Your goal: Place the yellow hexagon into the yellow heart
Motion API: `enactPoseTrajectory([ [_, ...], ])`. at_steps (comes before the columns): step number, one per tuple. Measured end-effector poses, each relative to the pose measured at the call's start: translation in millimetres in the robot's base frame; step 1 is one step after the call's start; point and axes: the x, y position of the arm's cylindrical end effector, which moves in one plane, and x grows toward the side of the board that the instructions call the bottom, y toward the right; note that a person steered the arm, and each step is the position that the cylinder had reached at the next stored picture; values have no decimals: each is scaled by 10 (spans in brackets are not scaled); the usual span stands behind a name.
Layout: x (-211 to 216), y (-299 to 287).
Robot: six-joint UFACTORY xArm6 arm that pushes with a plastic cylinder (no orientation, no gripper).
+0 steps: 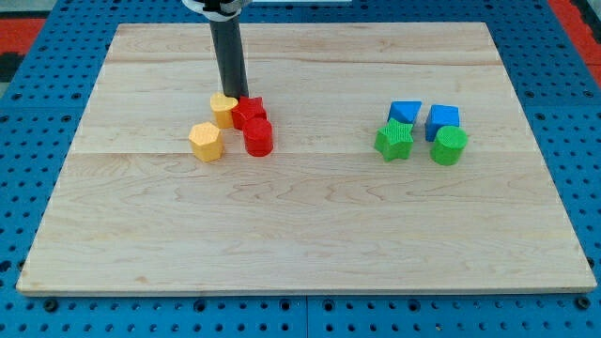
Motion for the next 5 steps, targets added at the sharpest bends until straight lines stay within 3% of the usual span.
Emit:
enactPoseTrajectory([
  [2,-110,-106],
  [3,-253,125],
  [4,-234,710],
  [5,-97,734],
])
